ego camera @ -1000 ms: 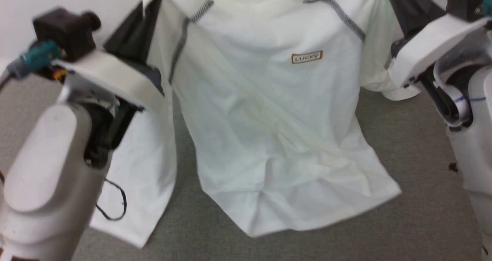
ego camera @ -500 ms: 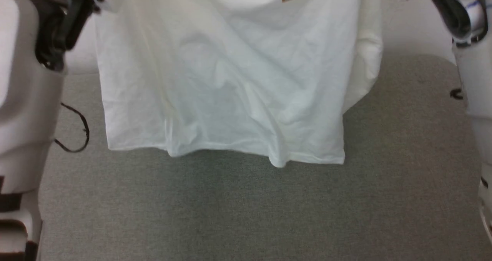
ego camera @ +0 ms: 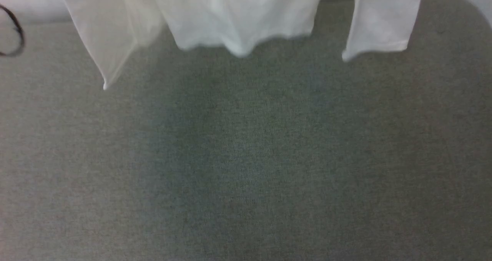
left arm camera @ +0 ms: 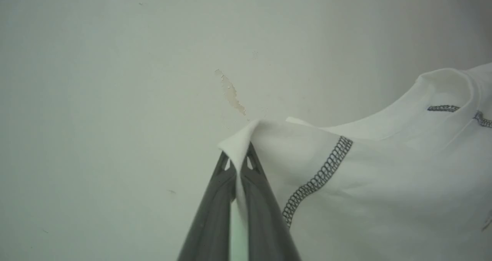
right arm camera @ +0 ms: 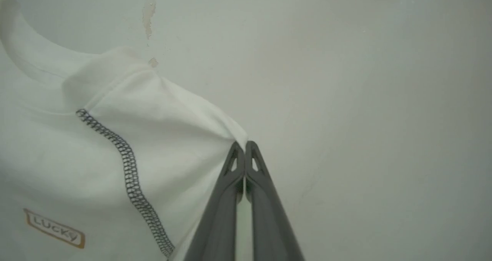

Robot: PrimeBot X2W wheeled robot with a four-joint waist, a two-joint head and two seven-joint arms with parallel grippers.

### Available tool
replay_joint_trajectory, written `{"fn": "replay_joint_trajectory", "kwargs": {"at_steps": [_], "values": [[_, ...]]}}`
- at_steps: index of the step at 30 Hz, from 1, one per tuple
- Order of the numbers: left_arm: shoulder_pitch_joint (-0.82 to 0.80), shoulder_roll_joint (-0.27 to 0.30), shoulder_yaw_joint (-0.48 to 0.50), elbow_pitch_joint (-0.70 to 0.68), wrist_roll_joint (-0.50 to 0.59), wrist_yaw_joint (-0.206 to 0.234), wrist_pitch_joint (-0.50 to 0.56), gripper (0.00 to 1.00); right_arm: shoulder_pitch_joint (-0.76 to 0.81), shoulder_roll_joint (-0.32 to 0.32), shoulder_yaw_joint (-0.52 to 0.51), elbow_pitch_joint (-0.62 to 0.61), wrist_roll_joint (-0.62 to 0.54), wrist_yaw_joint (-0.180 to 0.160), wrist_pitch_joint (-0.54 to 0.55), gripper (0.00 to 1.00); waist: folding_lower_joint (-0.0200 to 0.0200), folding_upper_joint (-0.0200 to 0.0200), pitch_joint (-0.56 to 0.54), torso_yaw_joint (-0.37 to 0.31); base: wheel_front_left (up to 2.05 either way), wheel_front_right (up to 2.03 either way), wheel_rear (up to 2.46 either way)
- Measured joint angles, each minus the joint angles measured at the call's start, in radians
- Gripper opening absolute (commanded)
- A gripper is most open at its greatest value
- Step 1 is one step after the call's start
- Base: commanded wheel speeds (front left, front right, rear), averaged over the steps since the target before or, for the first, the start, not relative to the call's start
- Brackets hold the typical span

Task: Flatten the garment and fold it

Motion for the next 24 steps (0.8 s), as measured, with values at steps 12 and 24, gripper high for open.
{"fn": "replay_joint_trajectory", "kwargs": {"at_steps": [12,24], "values": [[-0.213,0.016,0.004,0.077,0.079,-0.018,-0.203,0.0,-0.256,-0.049,0.004,0.095,-0.174,0.0,-0.104,0.0,0.0002,-0.0003,0.262,0.015,0.0,0.0,0.0],[-0.225,0.021,-0.015,0.123,0.079,-0.05,-0.33,0.0,-0.292,-0.065,0.03,0.144,-0.209,0.001,-0.192,0.0,0.0,-0.0003,0.451,0.037,0.0,0.0,0.0]]}}
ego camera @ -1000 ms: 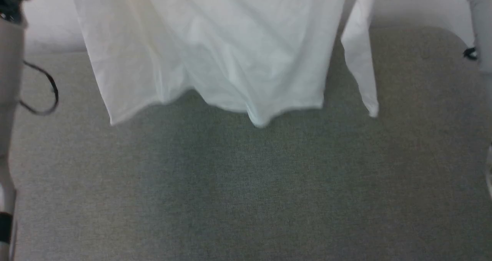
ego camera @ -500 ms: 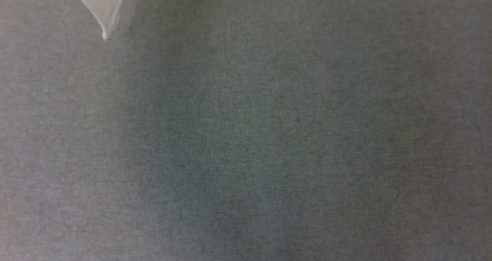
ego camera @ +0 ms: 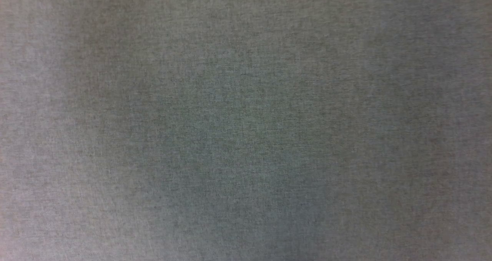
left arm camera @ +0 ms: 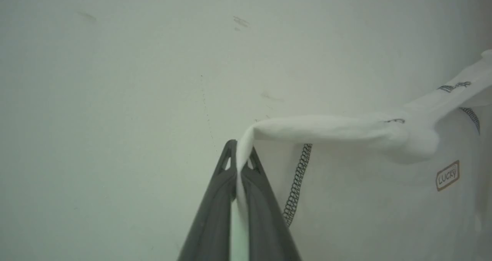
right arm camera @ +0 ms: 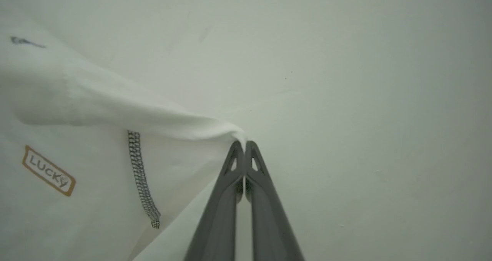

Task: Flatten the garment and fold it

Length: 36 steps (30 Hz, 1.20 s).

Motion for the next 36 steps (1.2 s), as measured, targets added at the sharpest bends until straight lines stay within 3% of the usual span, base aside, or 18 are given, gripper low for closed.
{"fn": "replay_joint_trajectory", "kwargs": {"at_steps": [9,16,20,26,32,36], "values": [[0.158,0.029,-0.035,-0.087,-0.064,-0.029,-0.027,0.0,0.13,-0.057,0.099,-0.089,0.138,0.0,-0.04,0.0,-0.0003,0.0,-0.015,0.019,0.0,0.0,0.0],[0.5,0.123,-0.066,-0.323,-0.145,-0.027,0.018,0.0,0.495,-0.168,0.096,-0.353,0.312,0.0,0.012,0.0,-0.0004,0.0,-0.113,0.018,0.0,0.0,0.0],[0.71,0.176,-0.072,-0.476,-0.163,0.028,0.04,0.0,0.72,-0.192,0.051,-0.519,0.356,0.0,0.068,0.0,-0.0005,0.0001,-0.166,0.012,0.0,0.0,0.0],[1.024,0.218,-0.117,-0.655,-0.166,0.142,0.056,0.0,1.079,-0.175,-0.007,-0.721,0.388,0.0,0.136,0.0,-0.0006,0.0001,-0.246,0.007,0.0,0.0,0.0],[1.289,0.231,-0.195,-0.722,-0.162,0.225,0.065,0.0,1.383,-0.139,-0.049,-0.813,0.392,-0.001,0.165,0.0,-0.0006,0.0001,-0.326,0.007,0.0,0.0,0.0],[1.391,0.251,-0.247,-0.724,-0.161,0.237,0.107,0.0,1.508,-0.144,-0.043,-0.824,0.394,-0.001,0.193,0.0,-0.0005,0.0001,-0.372,0.007,0.0,0.0,0.0]]}}
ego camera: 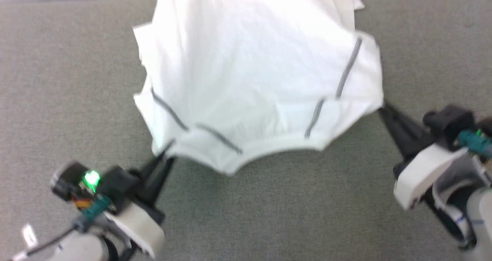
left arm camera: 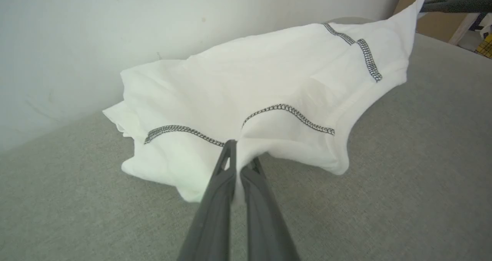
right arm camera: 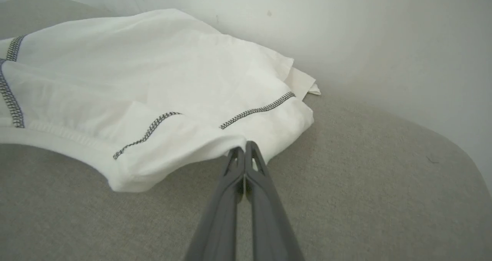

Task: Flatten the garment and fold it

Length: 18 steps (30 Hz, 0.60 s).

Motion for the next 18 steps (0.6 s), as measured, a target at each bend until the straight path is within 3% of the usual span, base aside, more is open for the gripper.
{"fn": "replay_joint_trajectory", "kwargs": {"at_steps": [8,18], "values": [[0.132,-0.002,-0.124,0.036,-0.099,-0.029,0.163,0.0,0.171,-0.038,0.04,0.019,0.077,0.0,0.122,0.0,0.0001,0.0001,-0.079,-0.005,0.0,0.0,0.0],[0.253,0.003,-0.183,0.037,-0.238,-0.03,0.307,0.0,0.374,-0.134,0.073,-0.001,0.225,0.0,0.304,0.0,0.0,0.0001,-0.192,-0.009,0.0,0.0,0.0]]}}
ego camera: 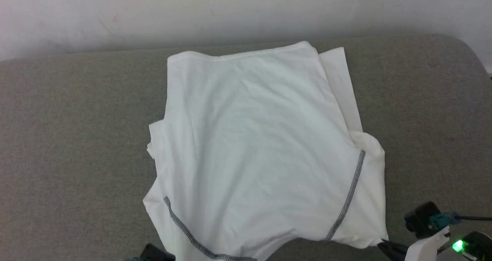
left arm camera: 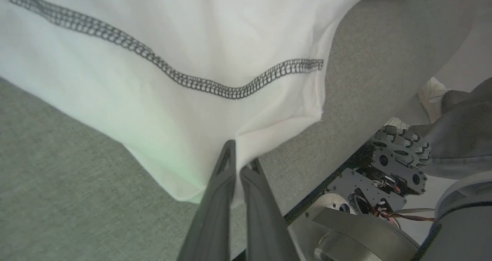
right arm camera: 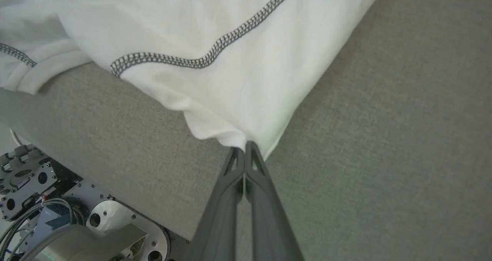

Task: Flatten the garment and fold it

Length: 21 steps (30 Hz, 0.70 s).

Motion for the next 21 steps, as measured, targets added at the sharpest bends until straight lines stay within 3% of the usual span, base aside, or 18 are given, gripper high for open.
{"fn": "replay_joint_trajectory", "kwargs": {"at_steps": [10,21], "values": [[0.075,0.03,-0.029,-0.069,-0.114,0.001,0.112,0.0,0.126,-0.026,-0.021,-0.054,0.079,0.0,0.179,0.0,0.0001,0.0,-0.085,-0.008,0.0,0.0,0.0],[0.083,0.031,-0.032,-0.1,-0.119,0.004,0.095,0.0,0.169,-0.006,-0.049,-0.103,0.078,0.0,0.185,0.0,0.0001,0.0,-0.117,0.002,0.0,0.0,0.0]]}}
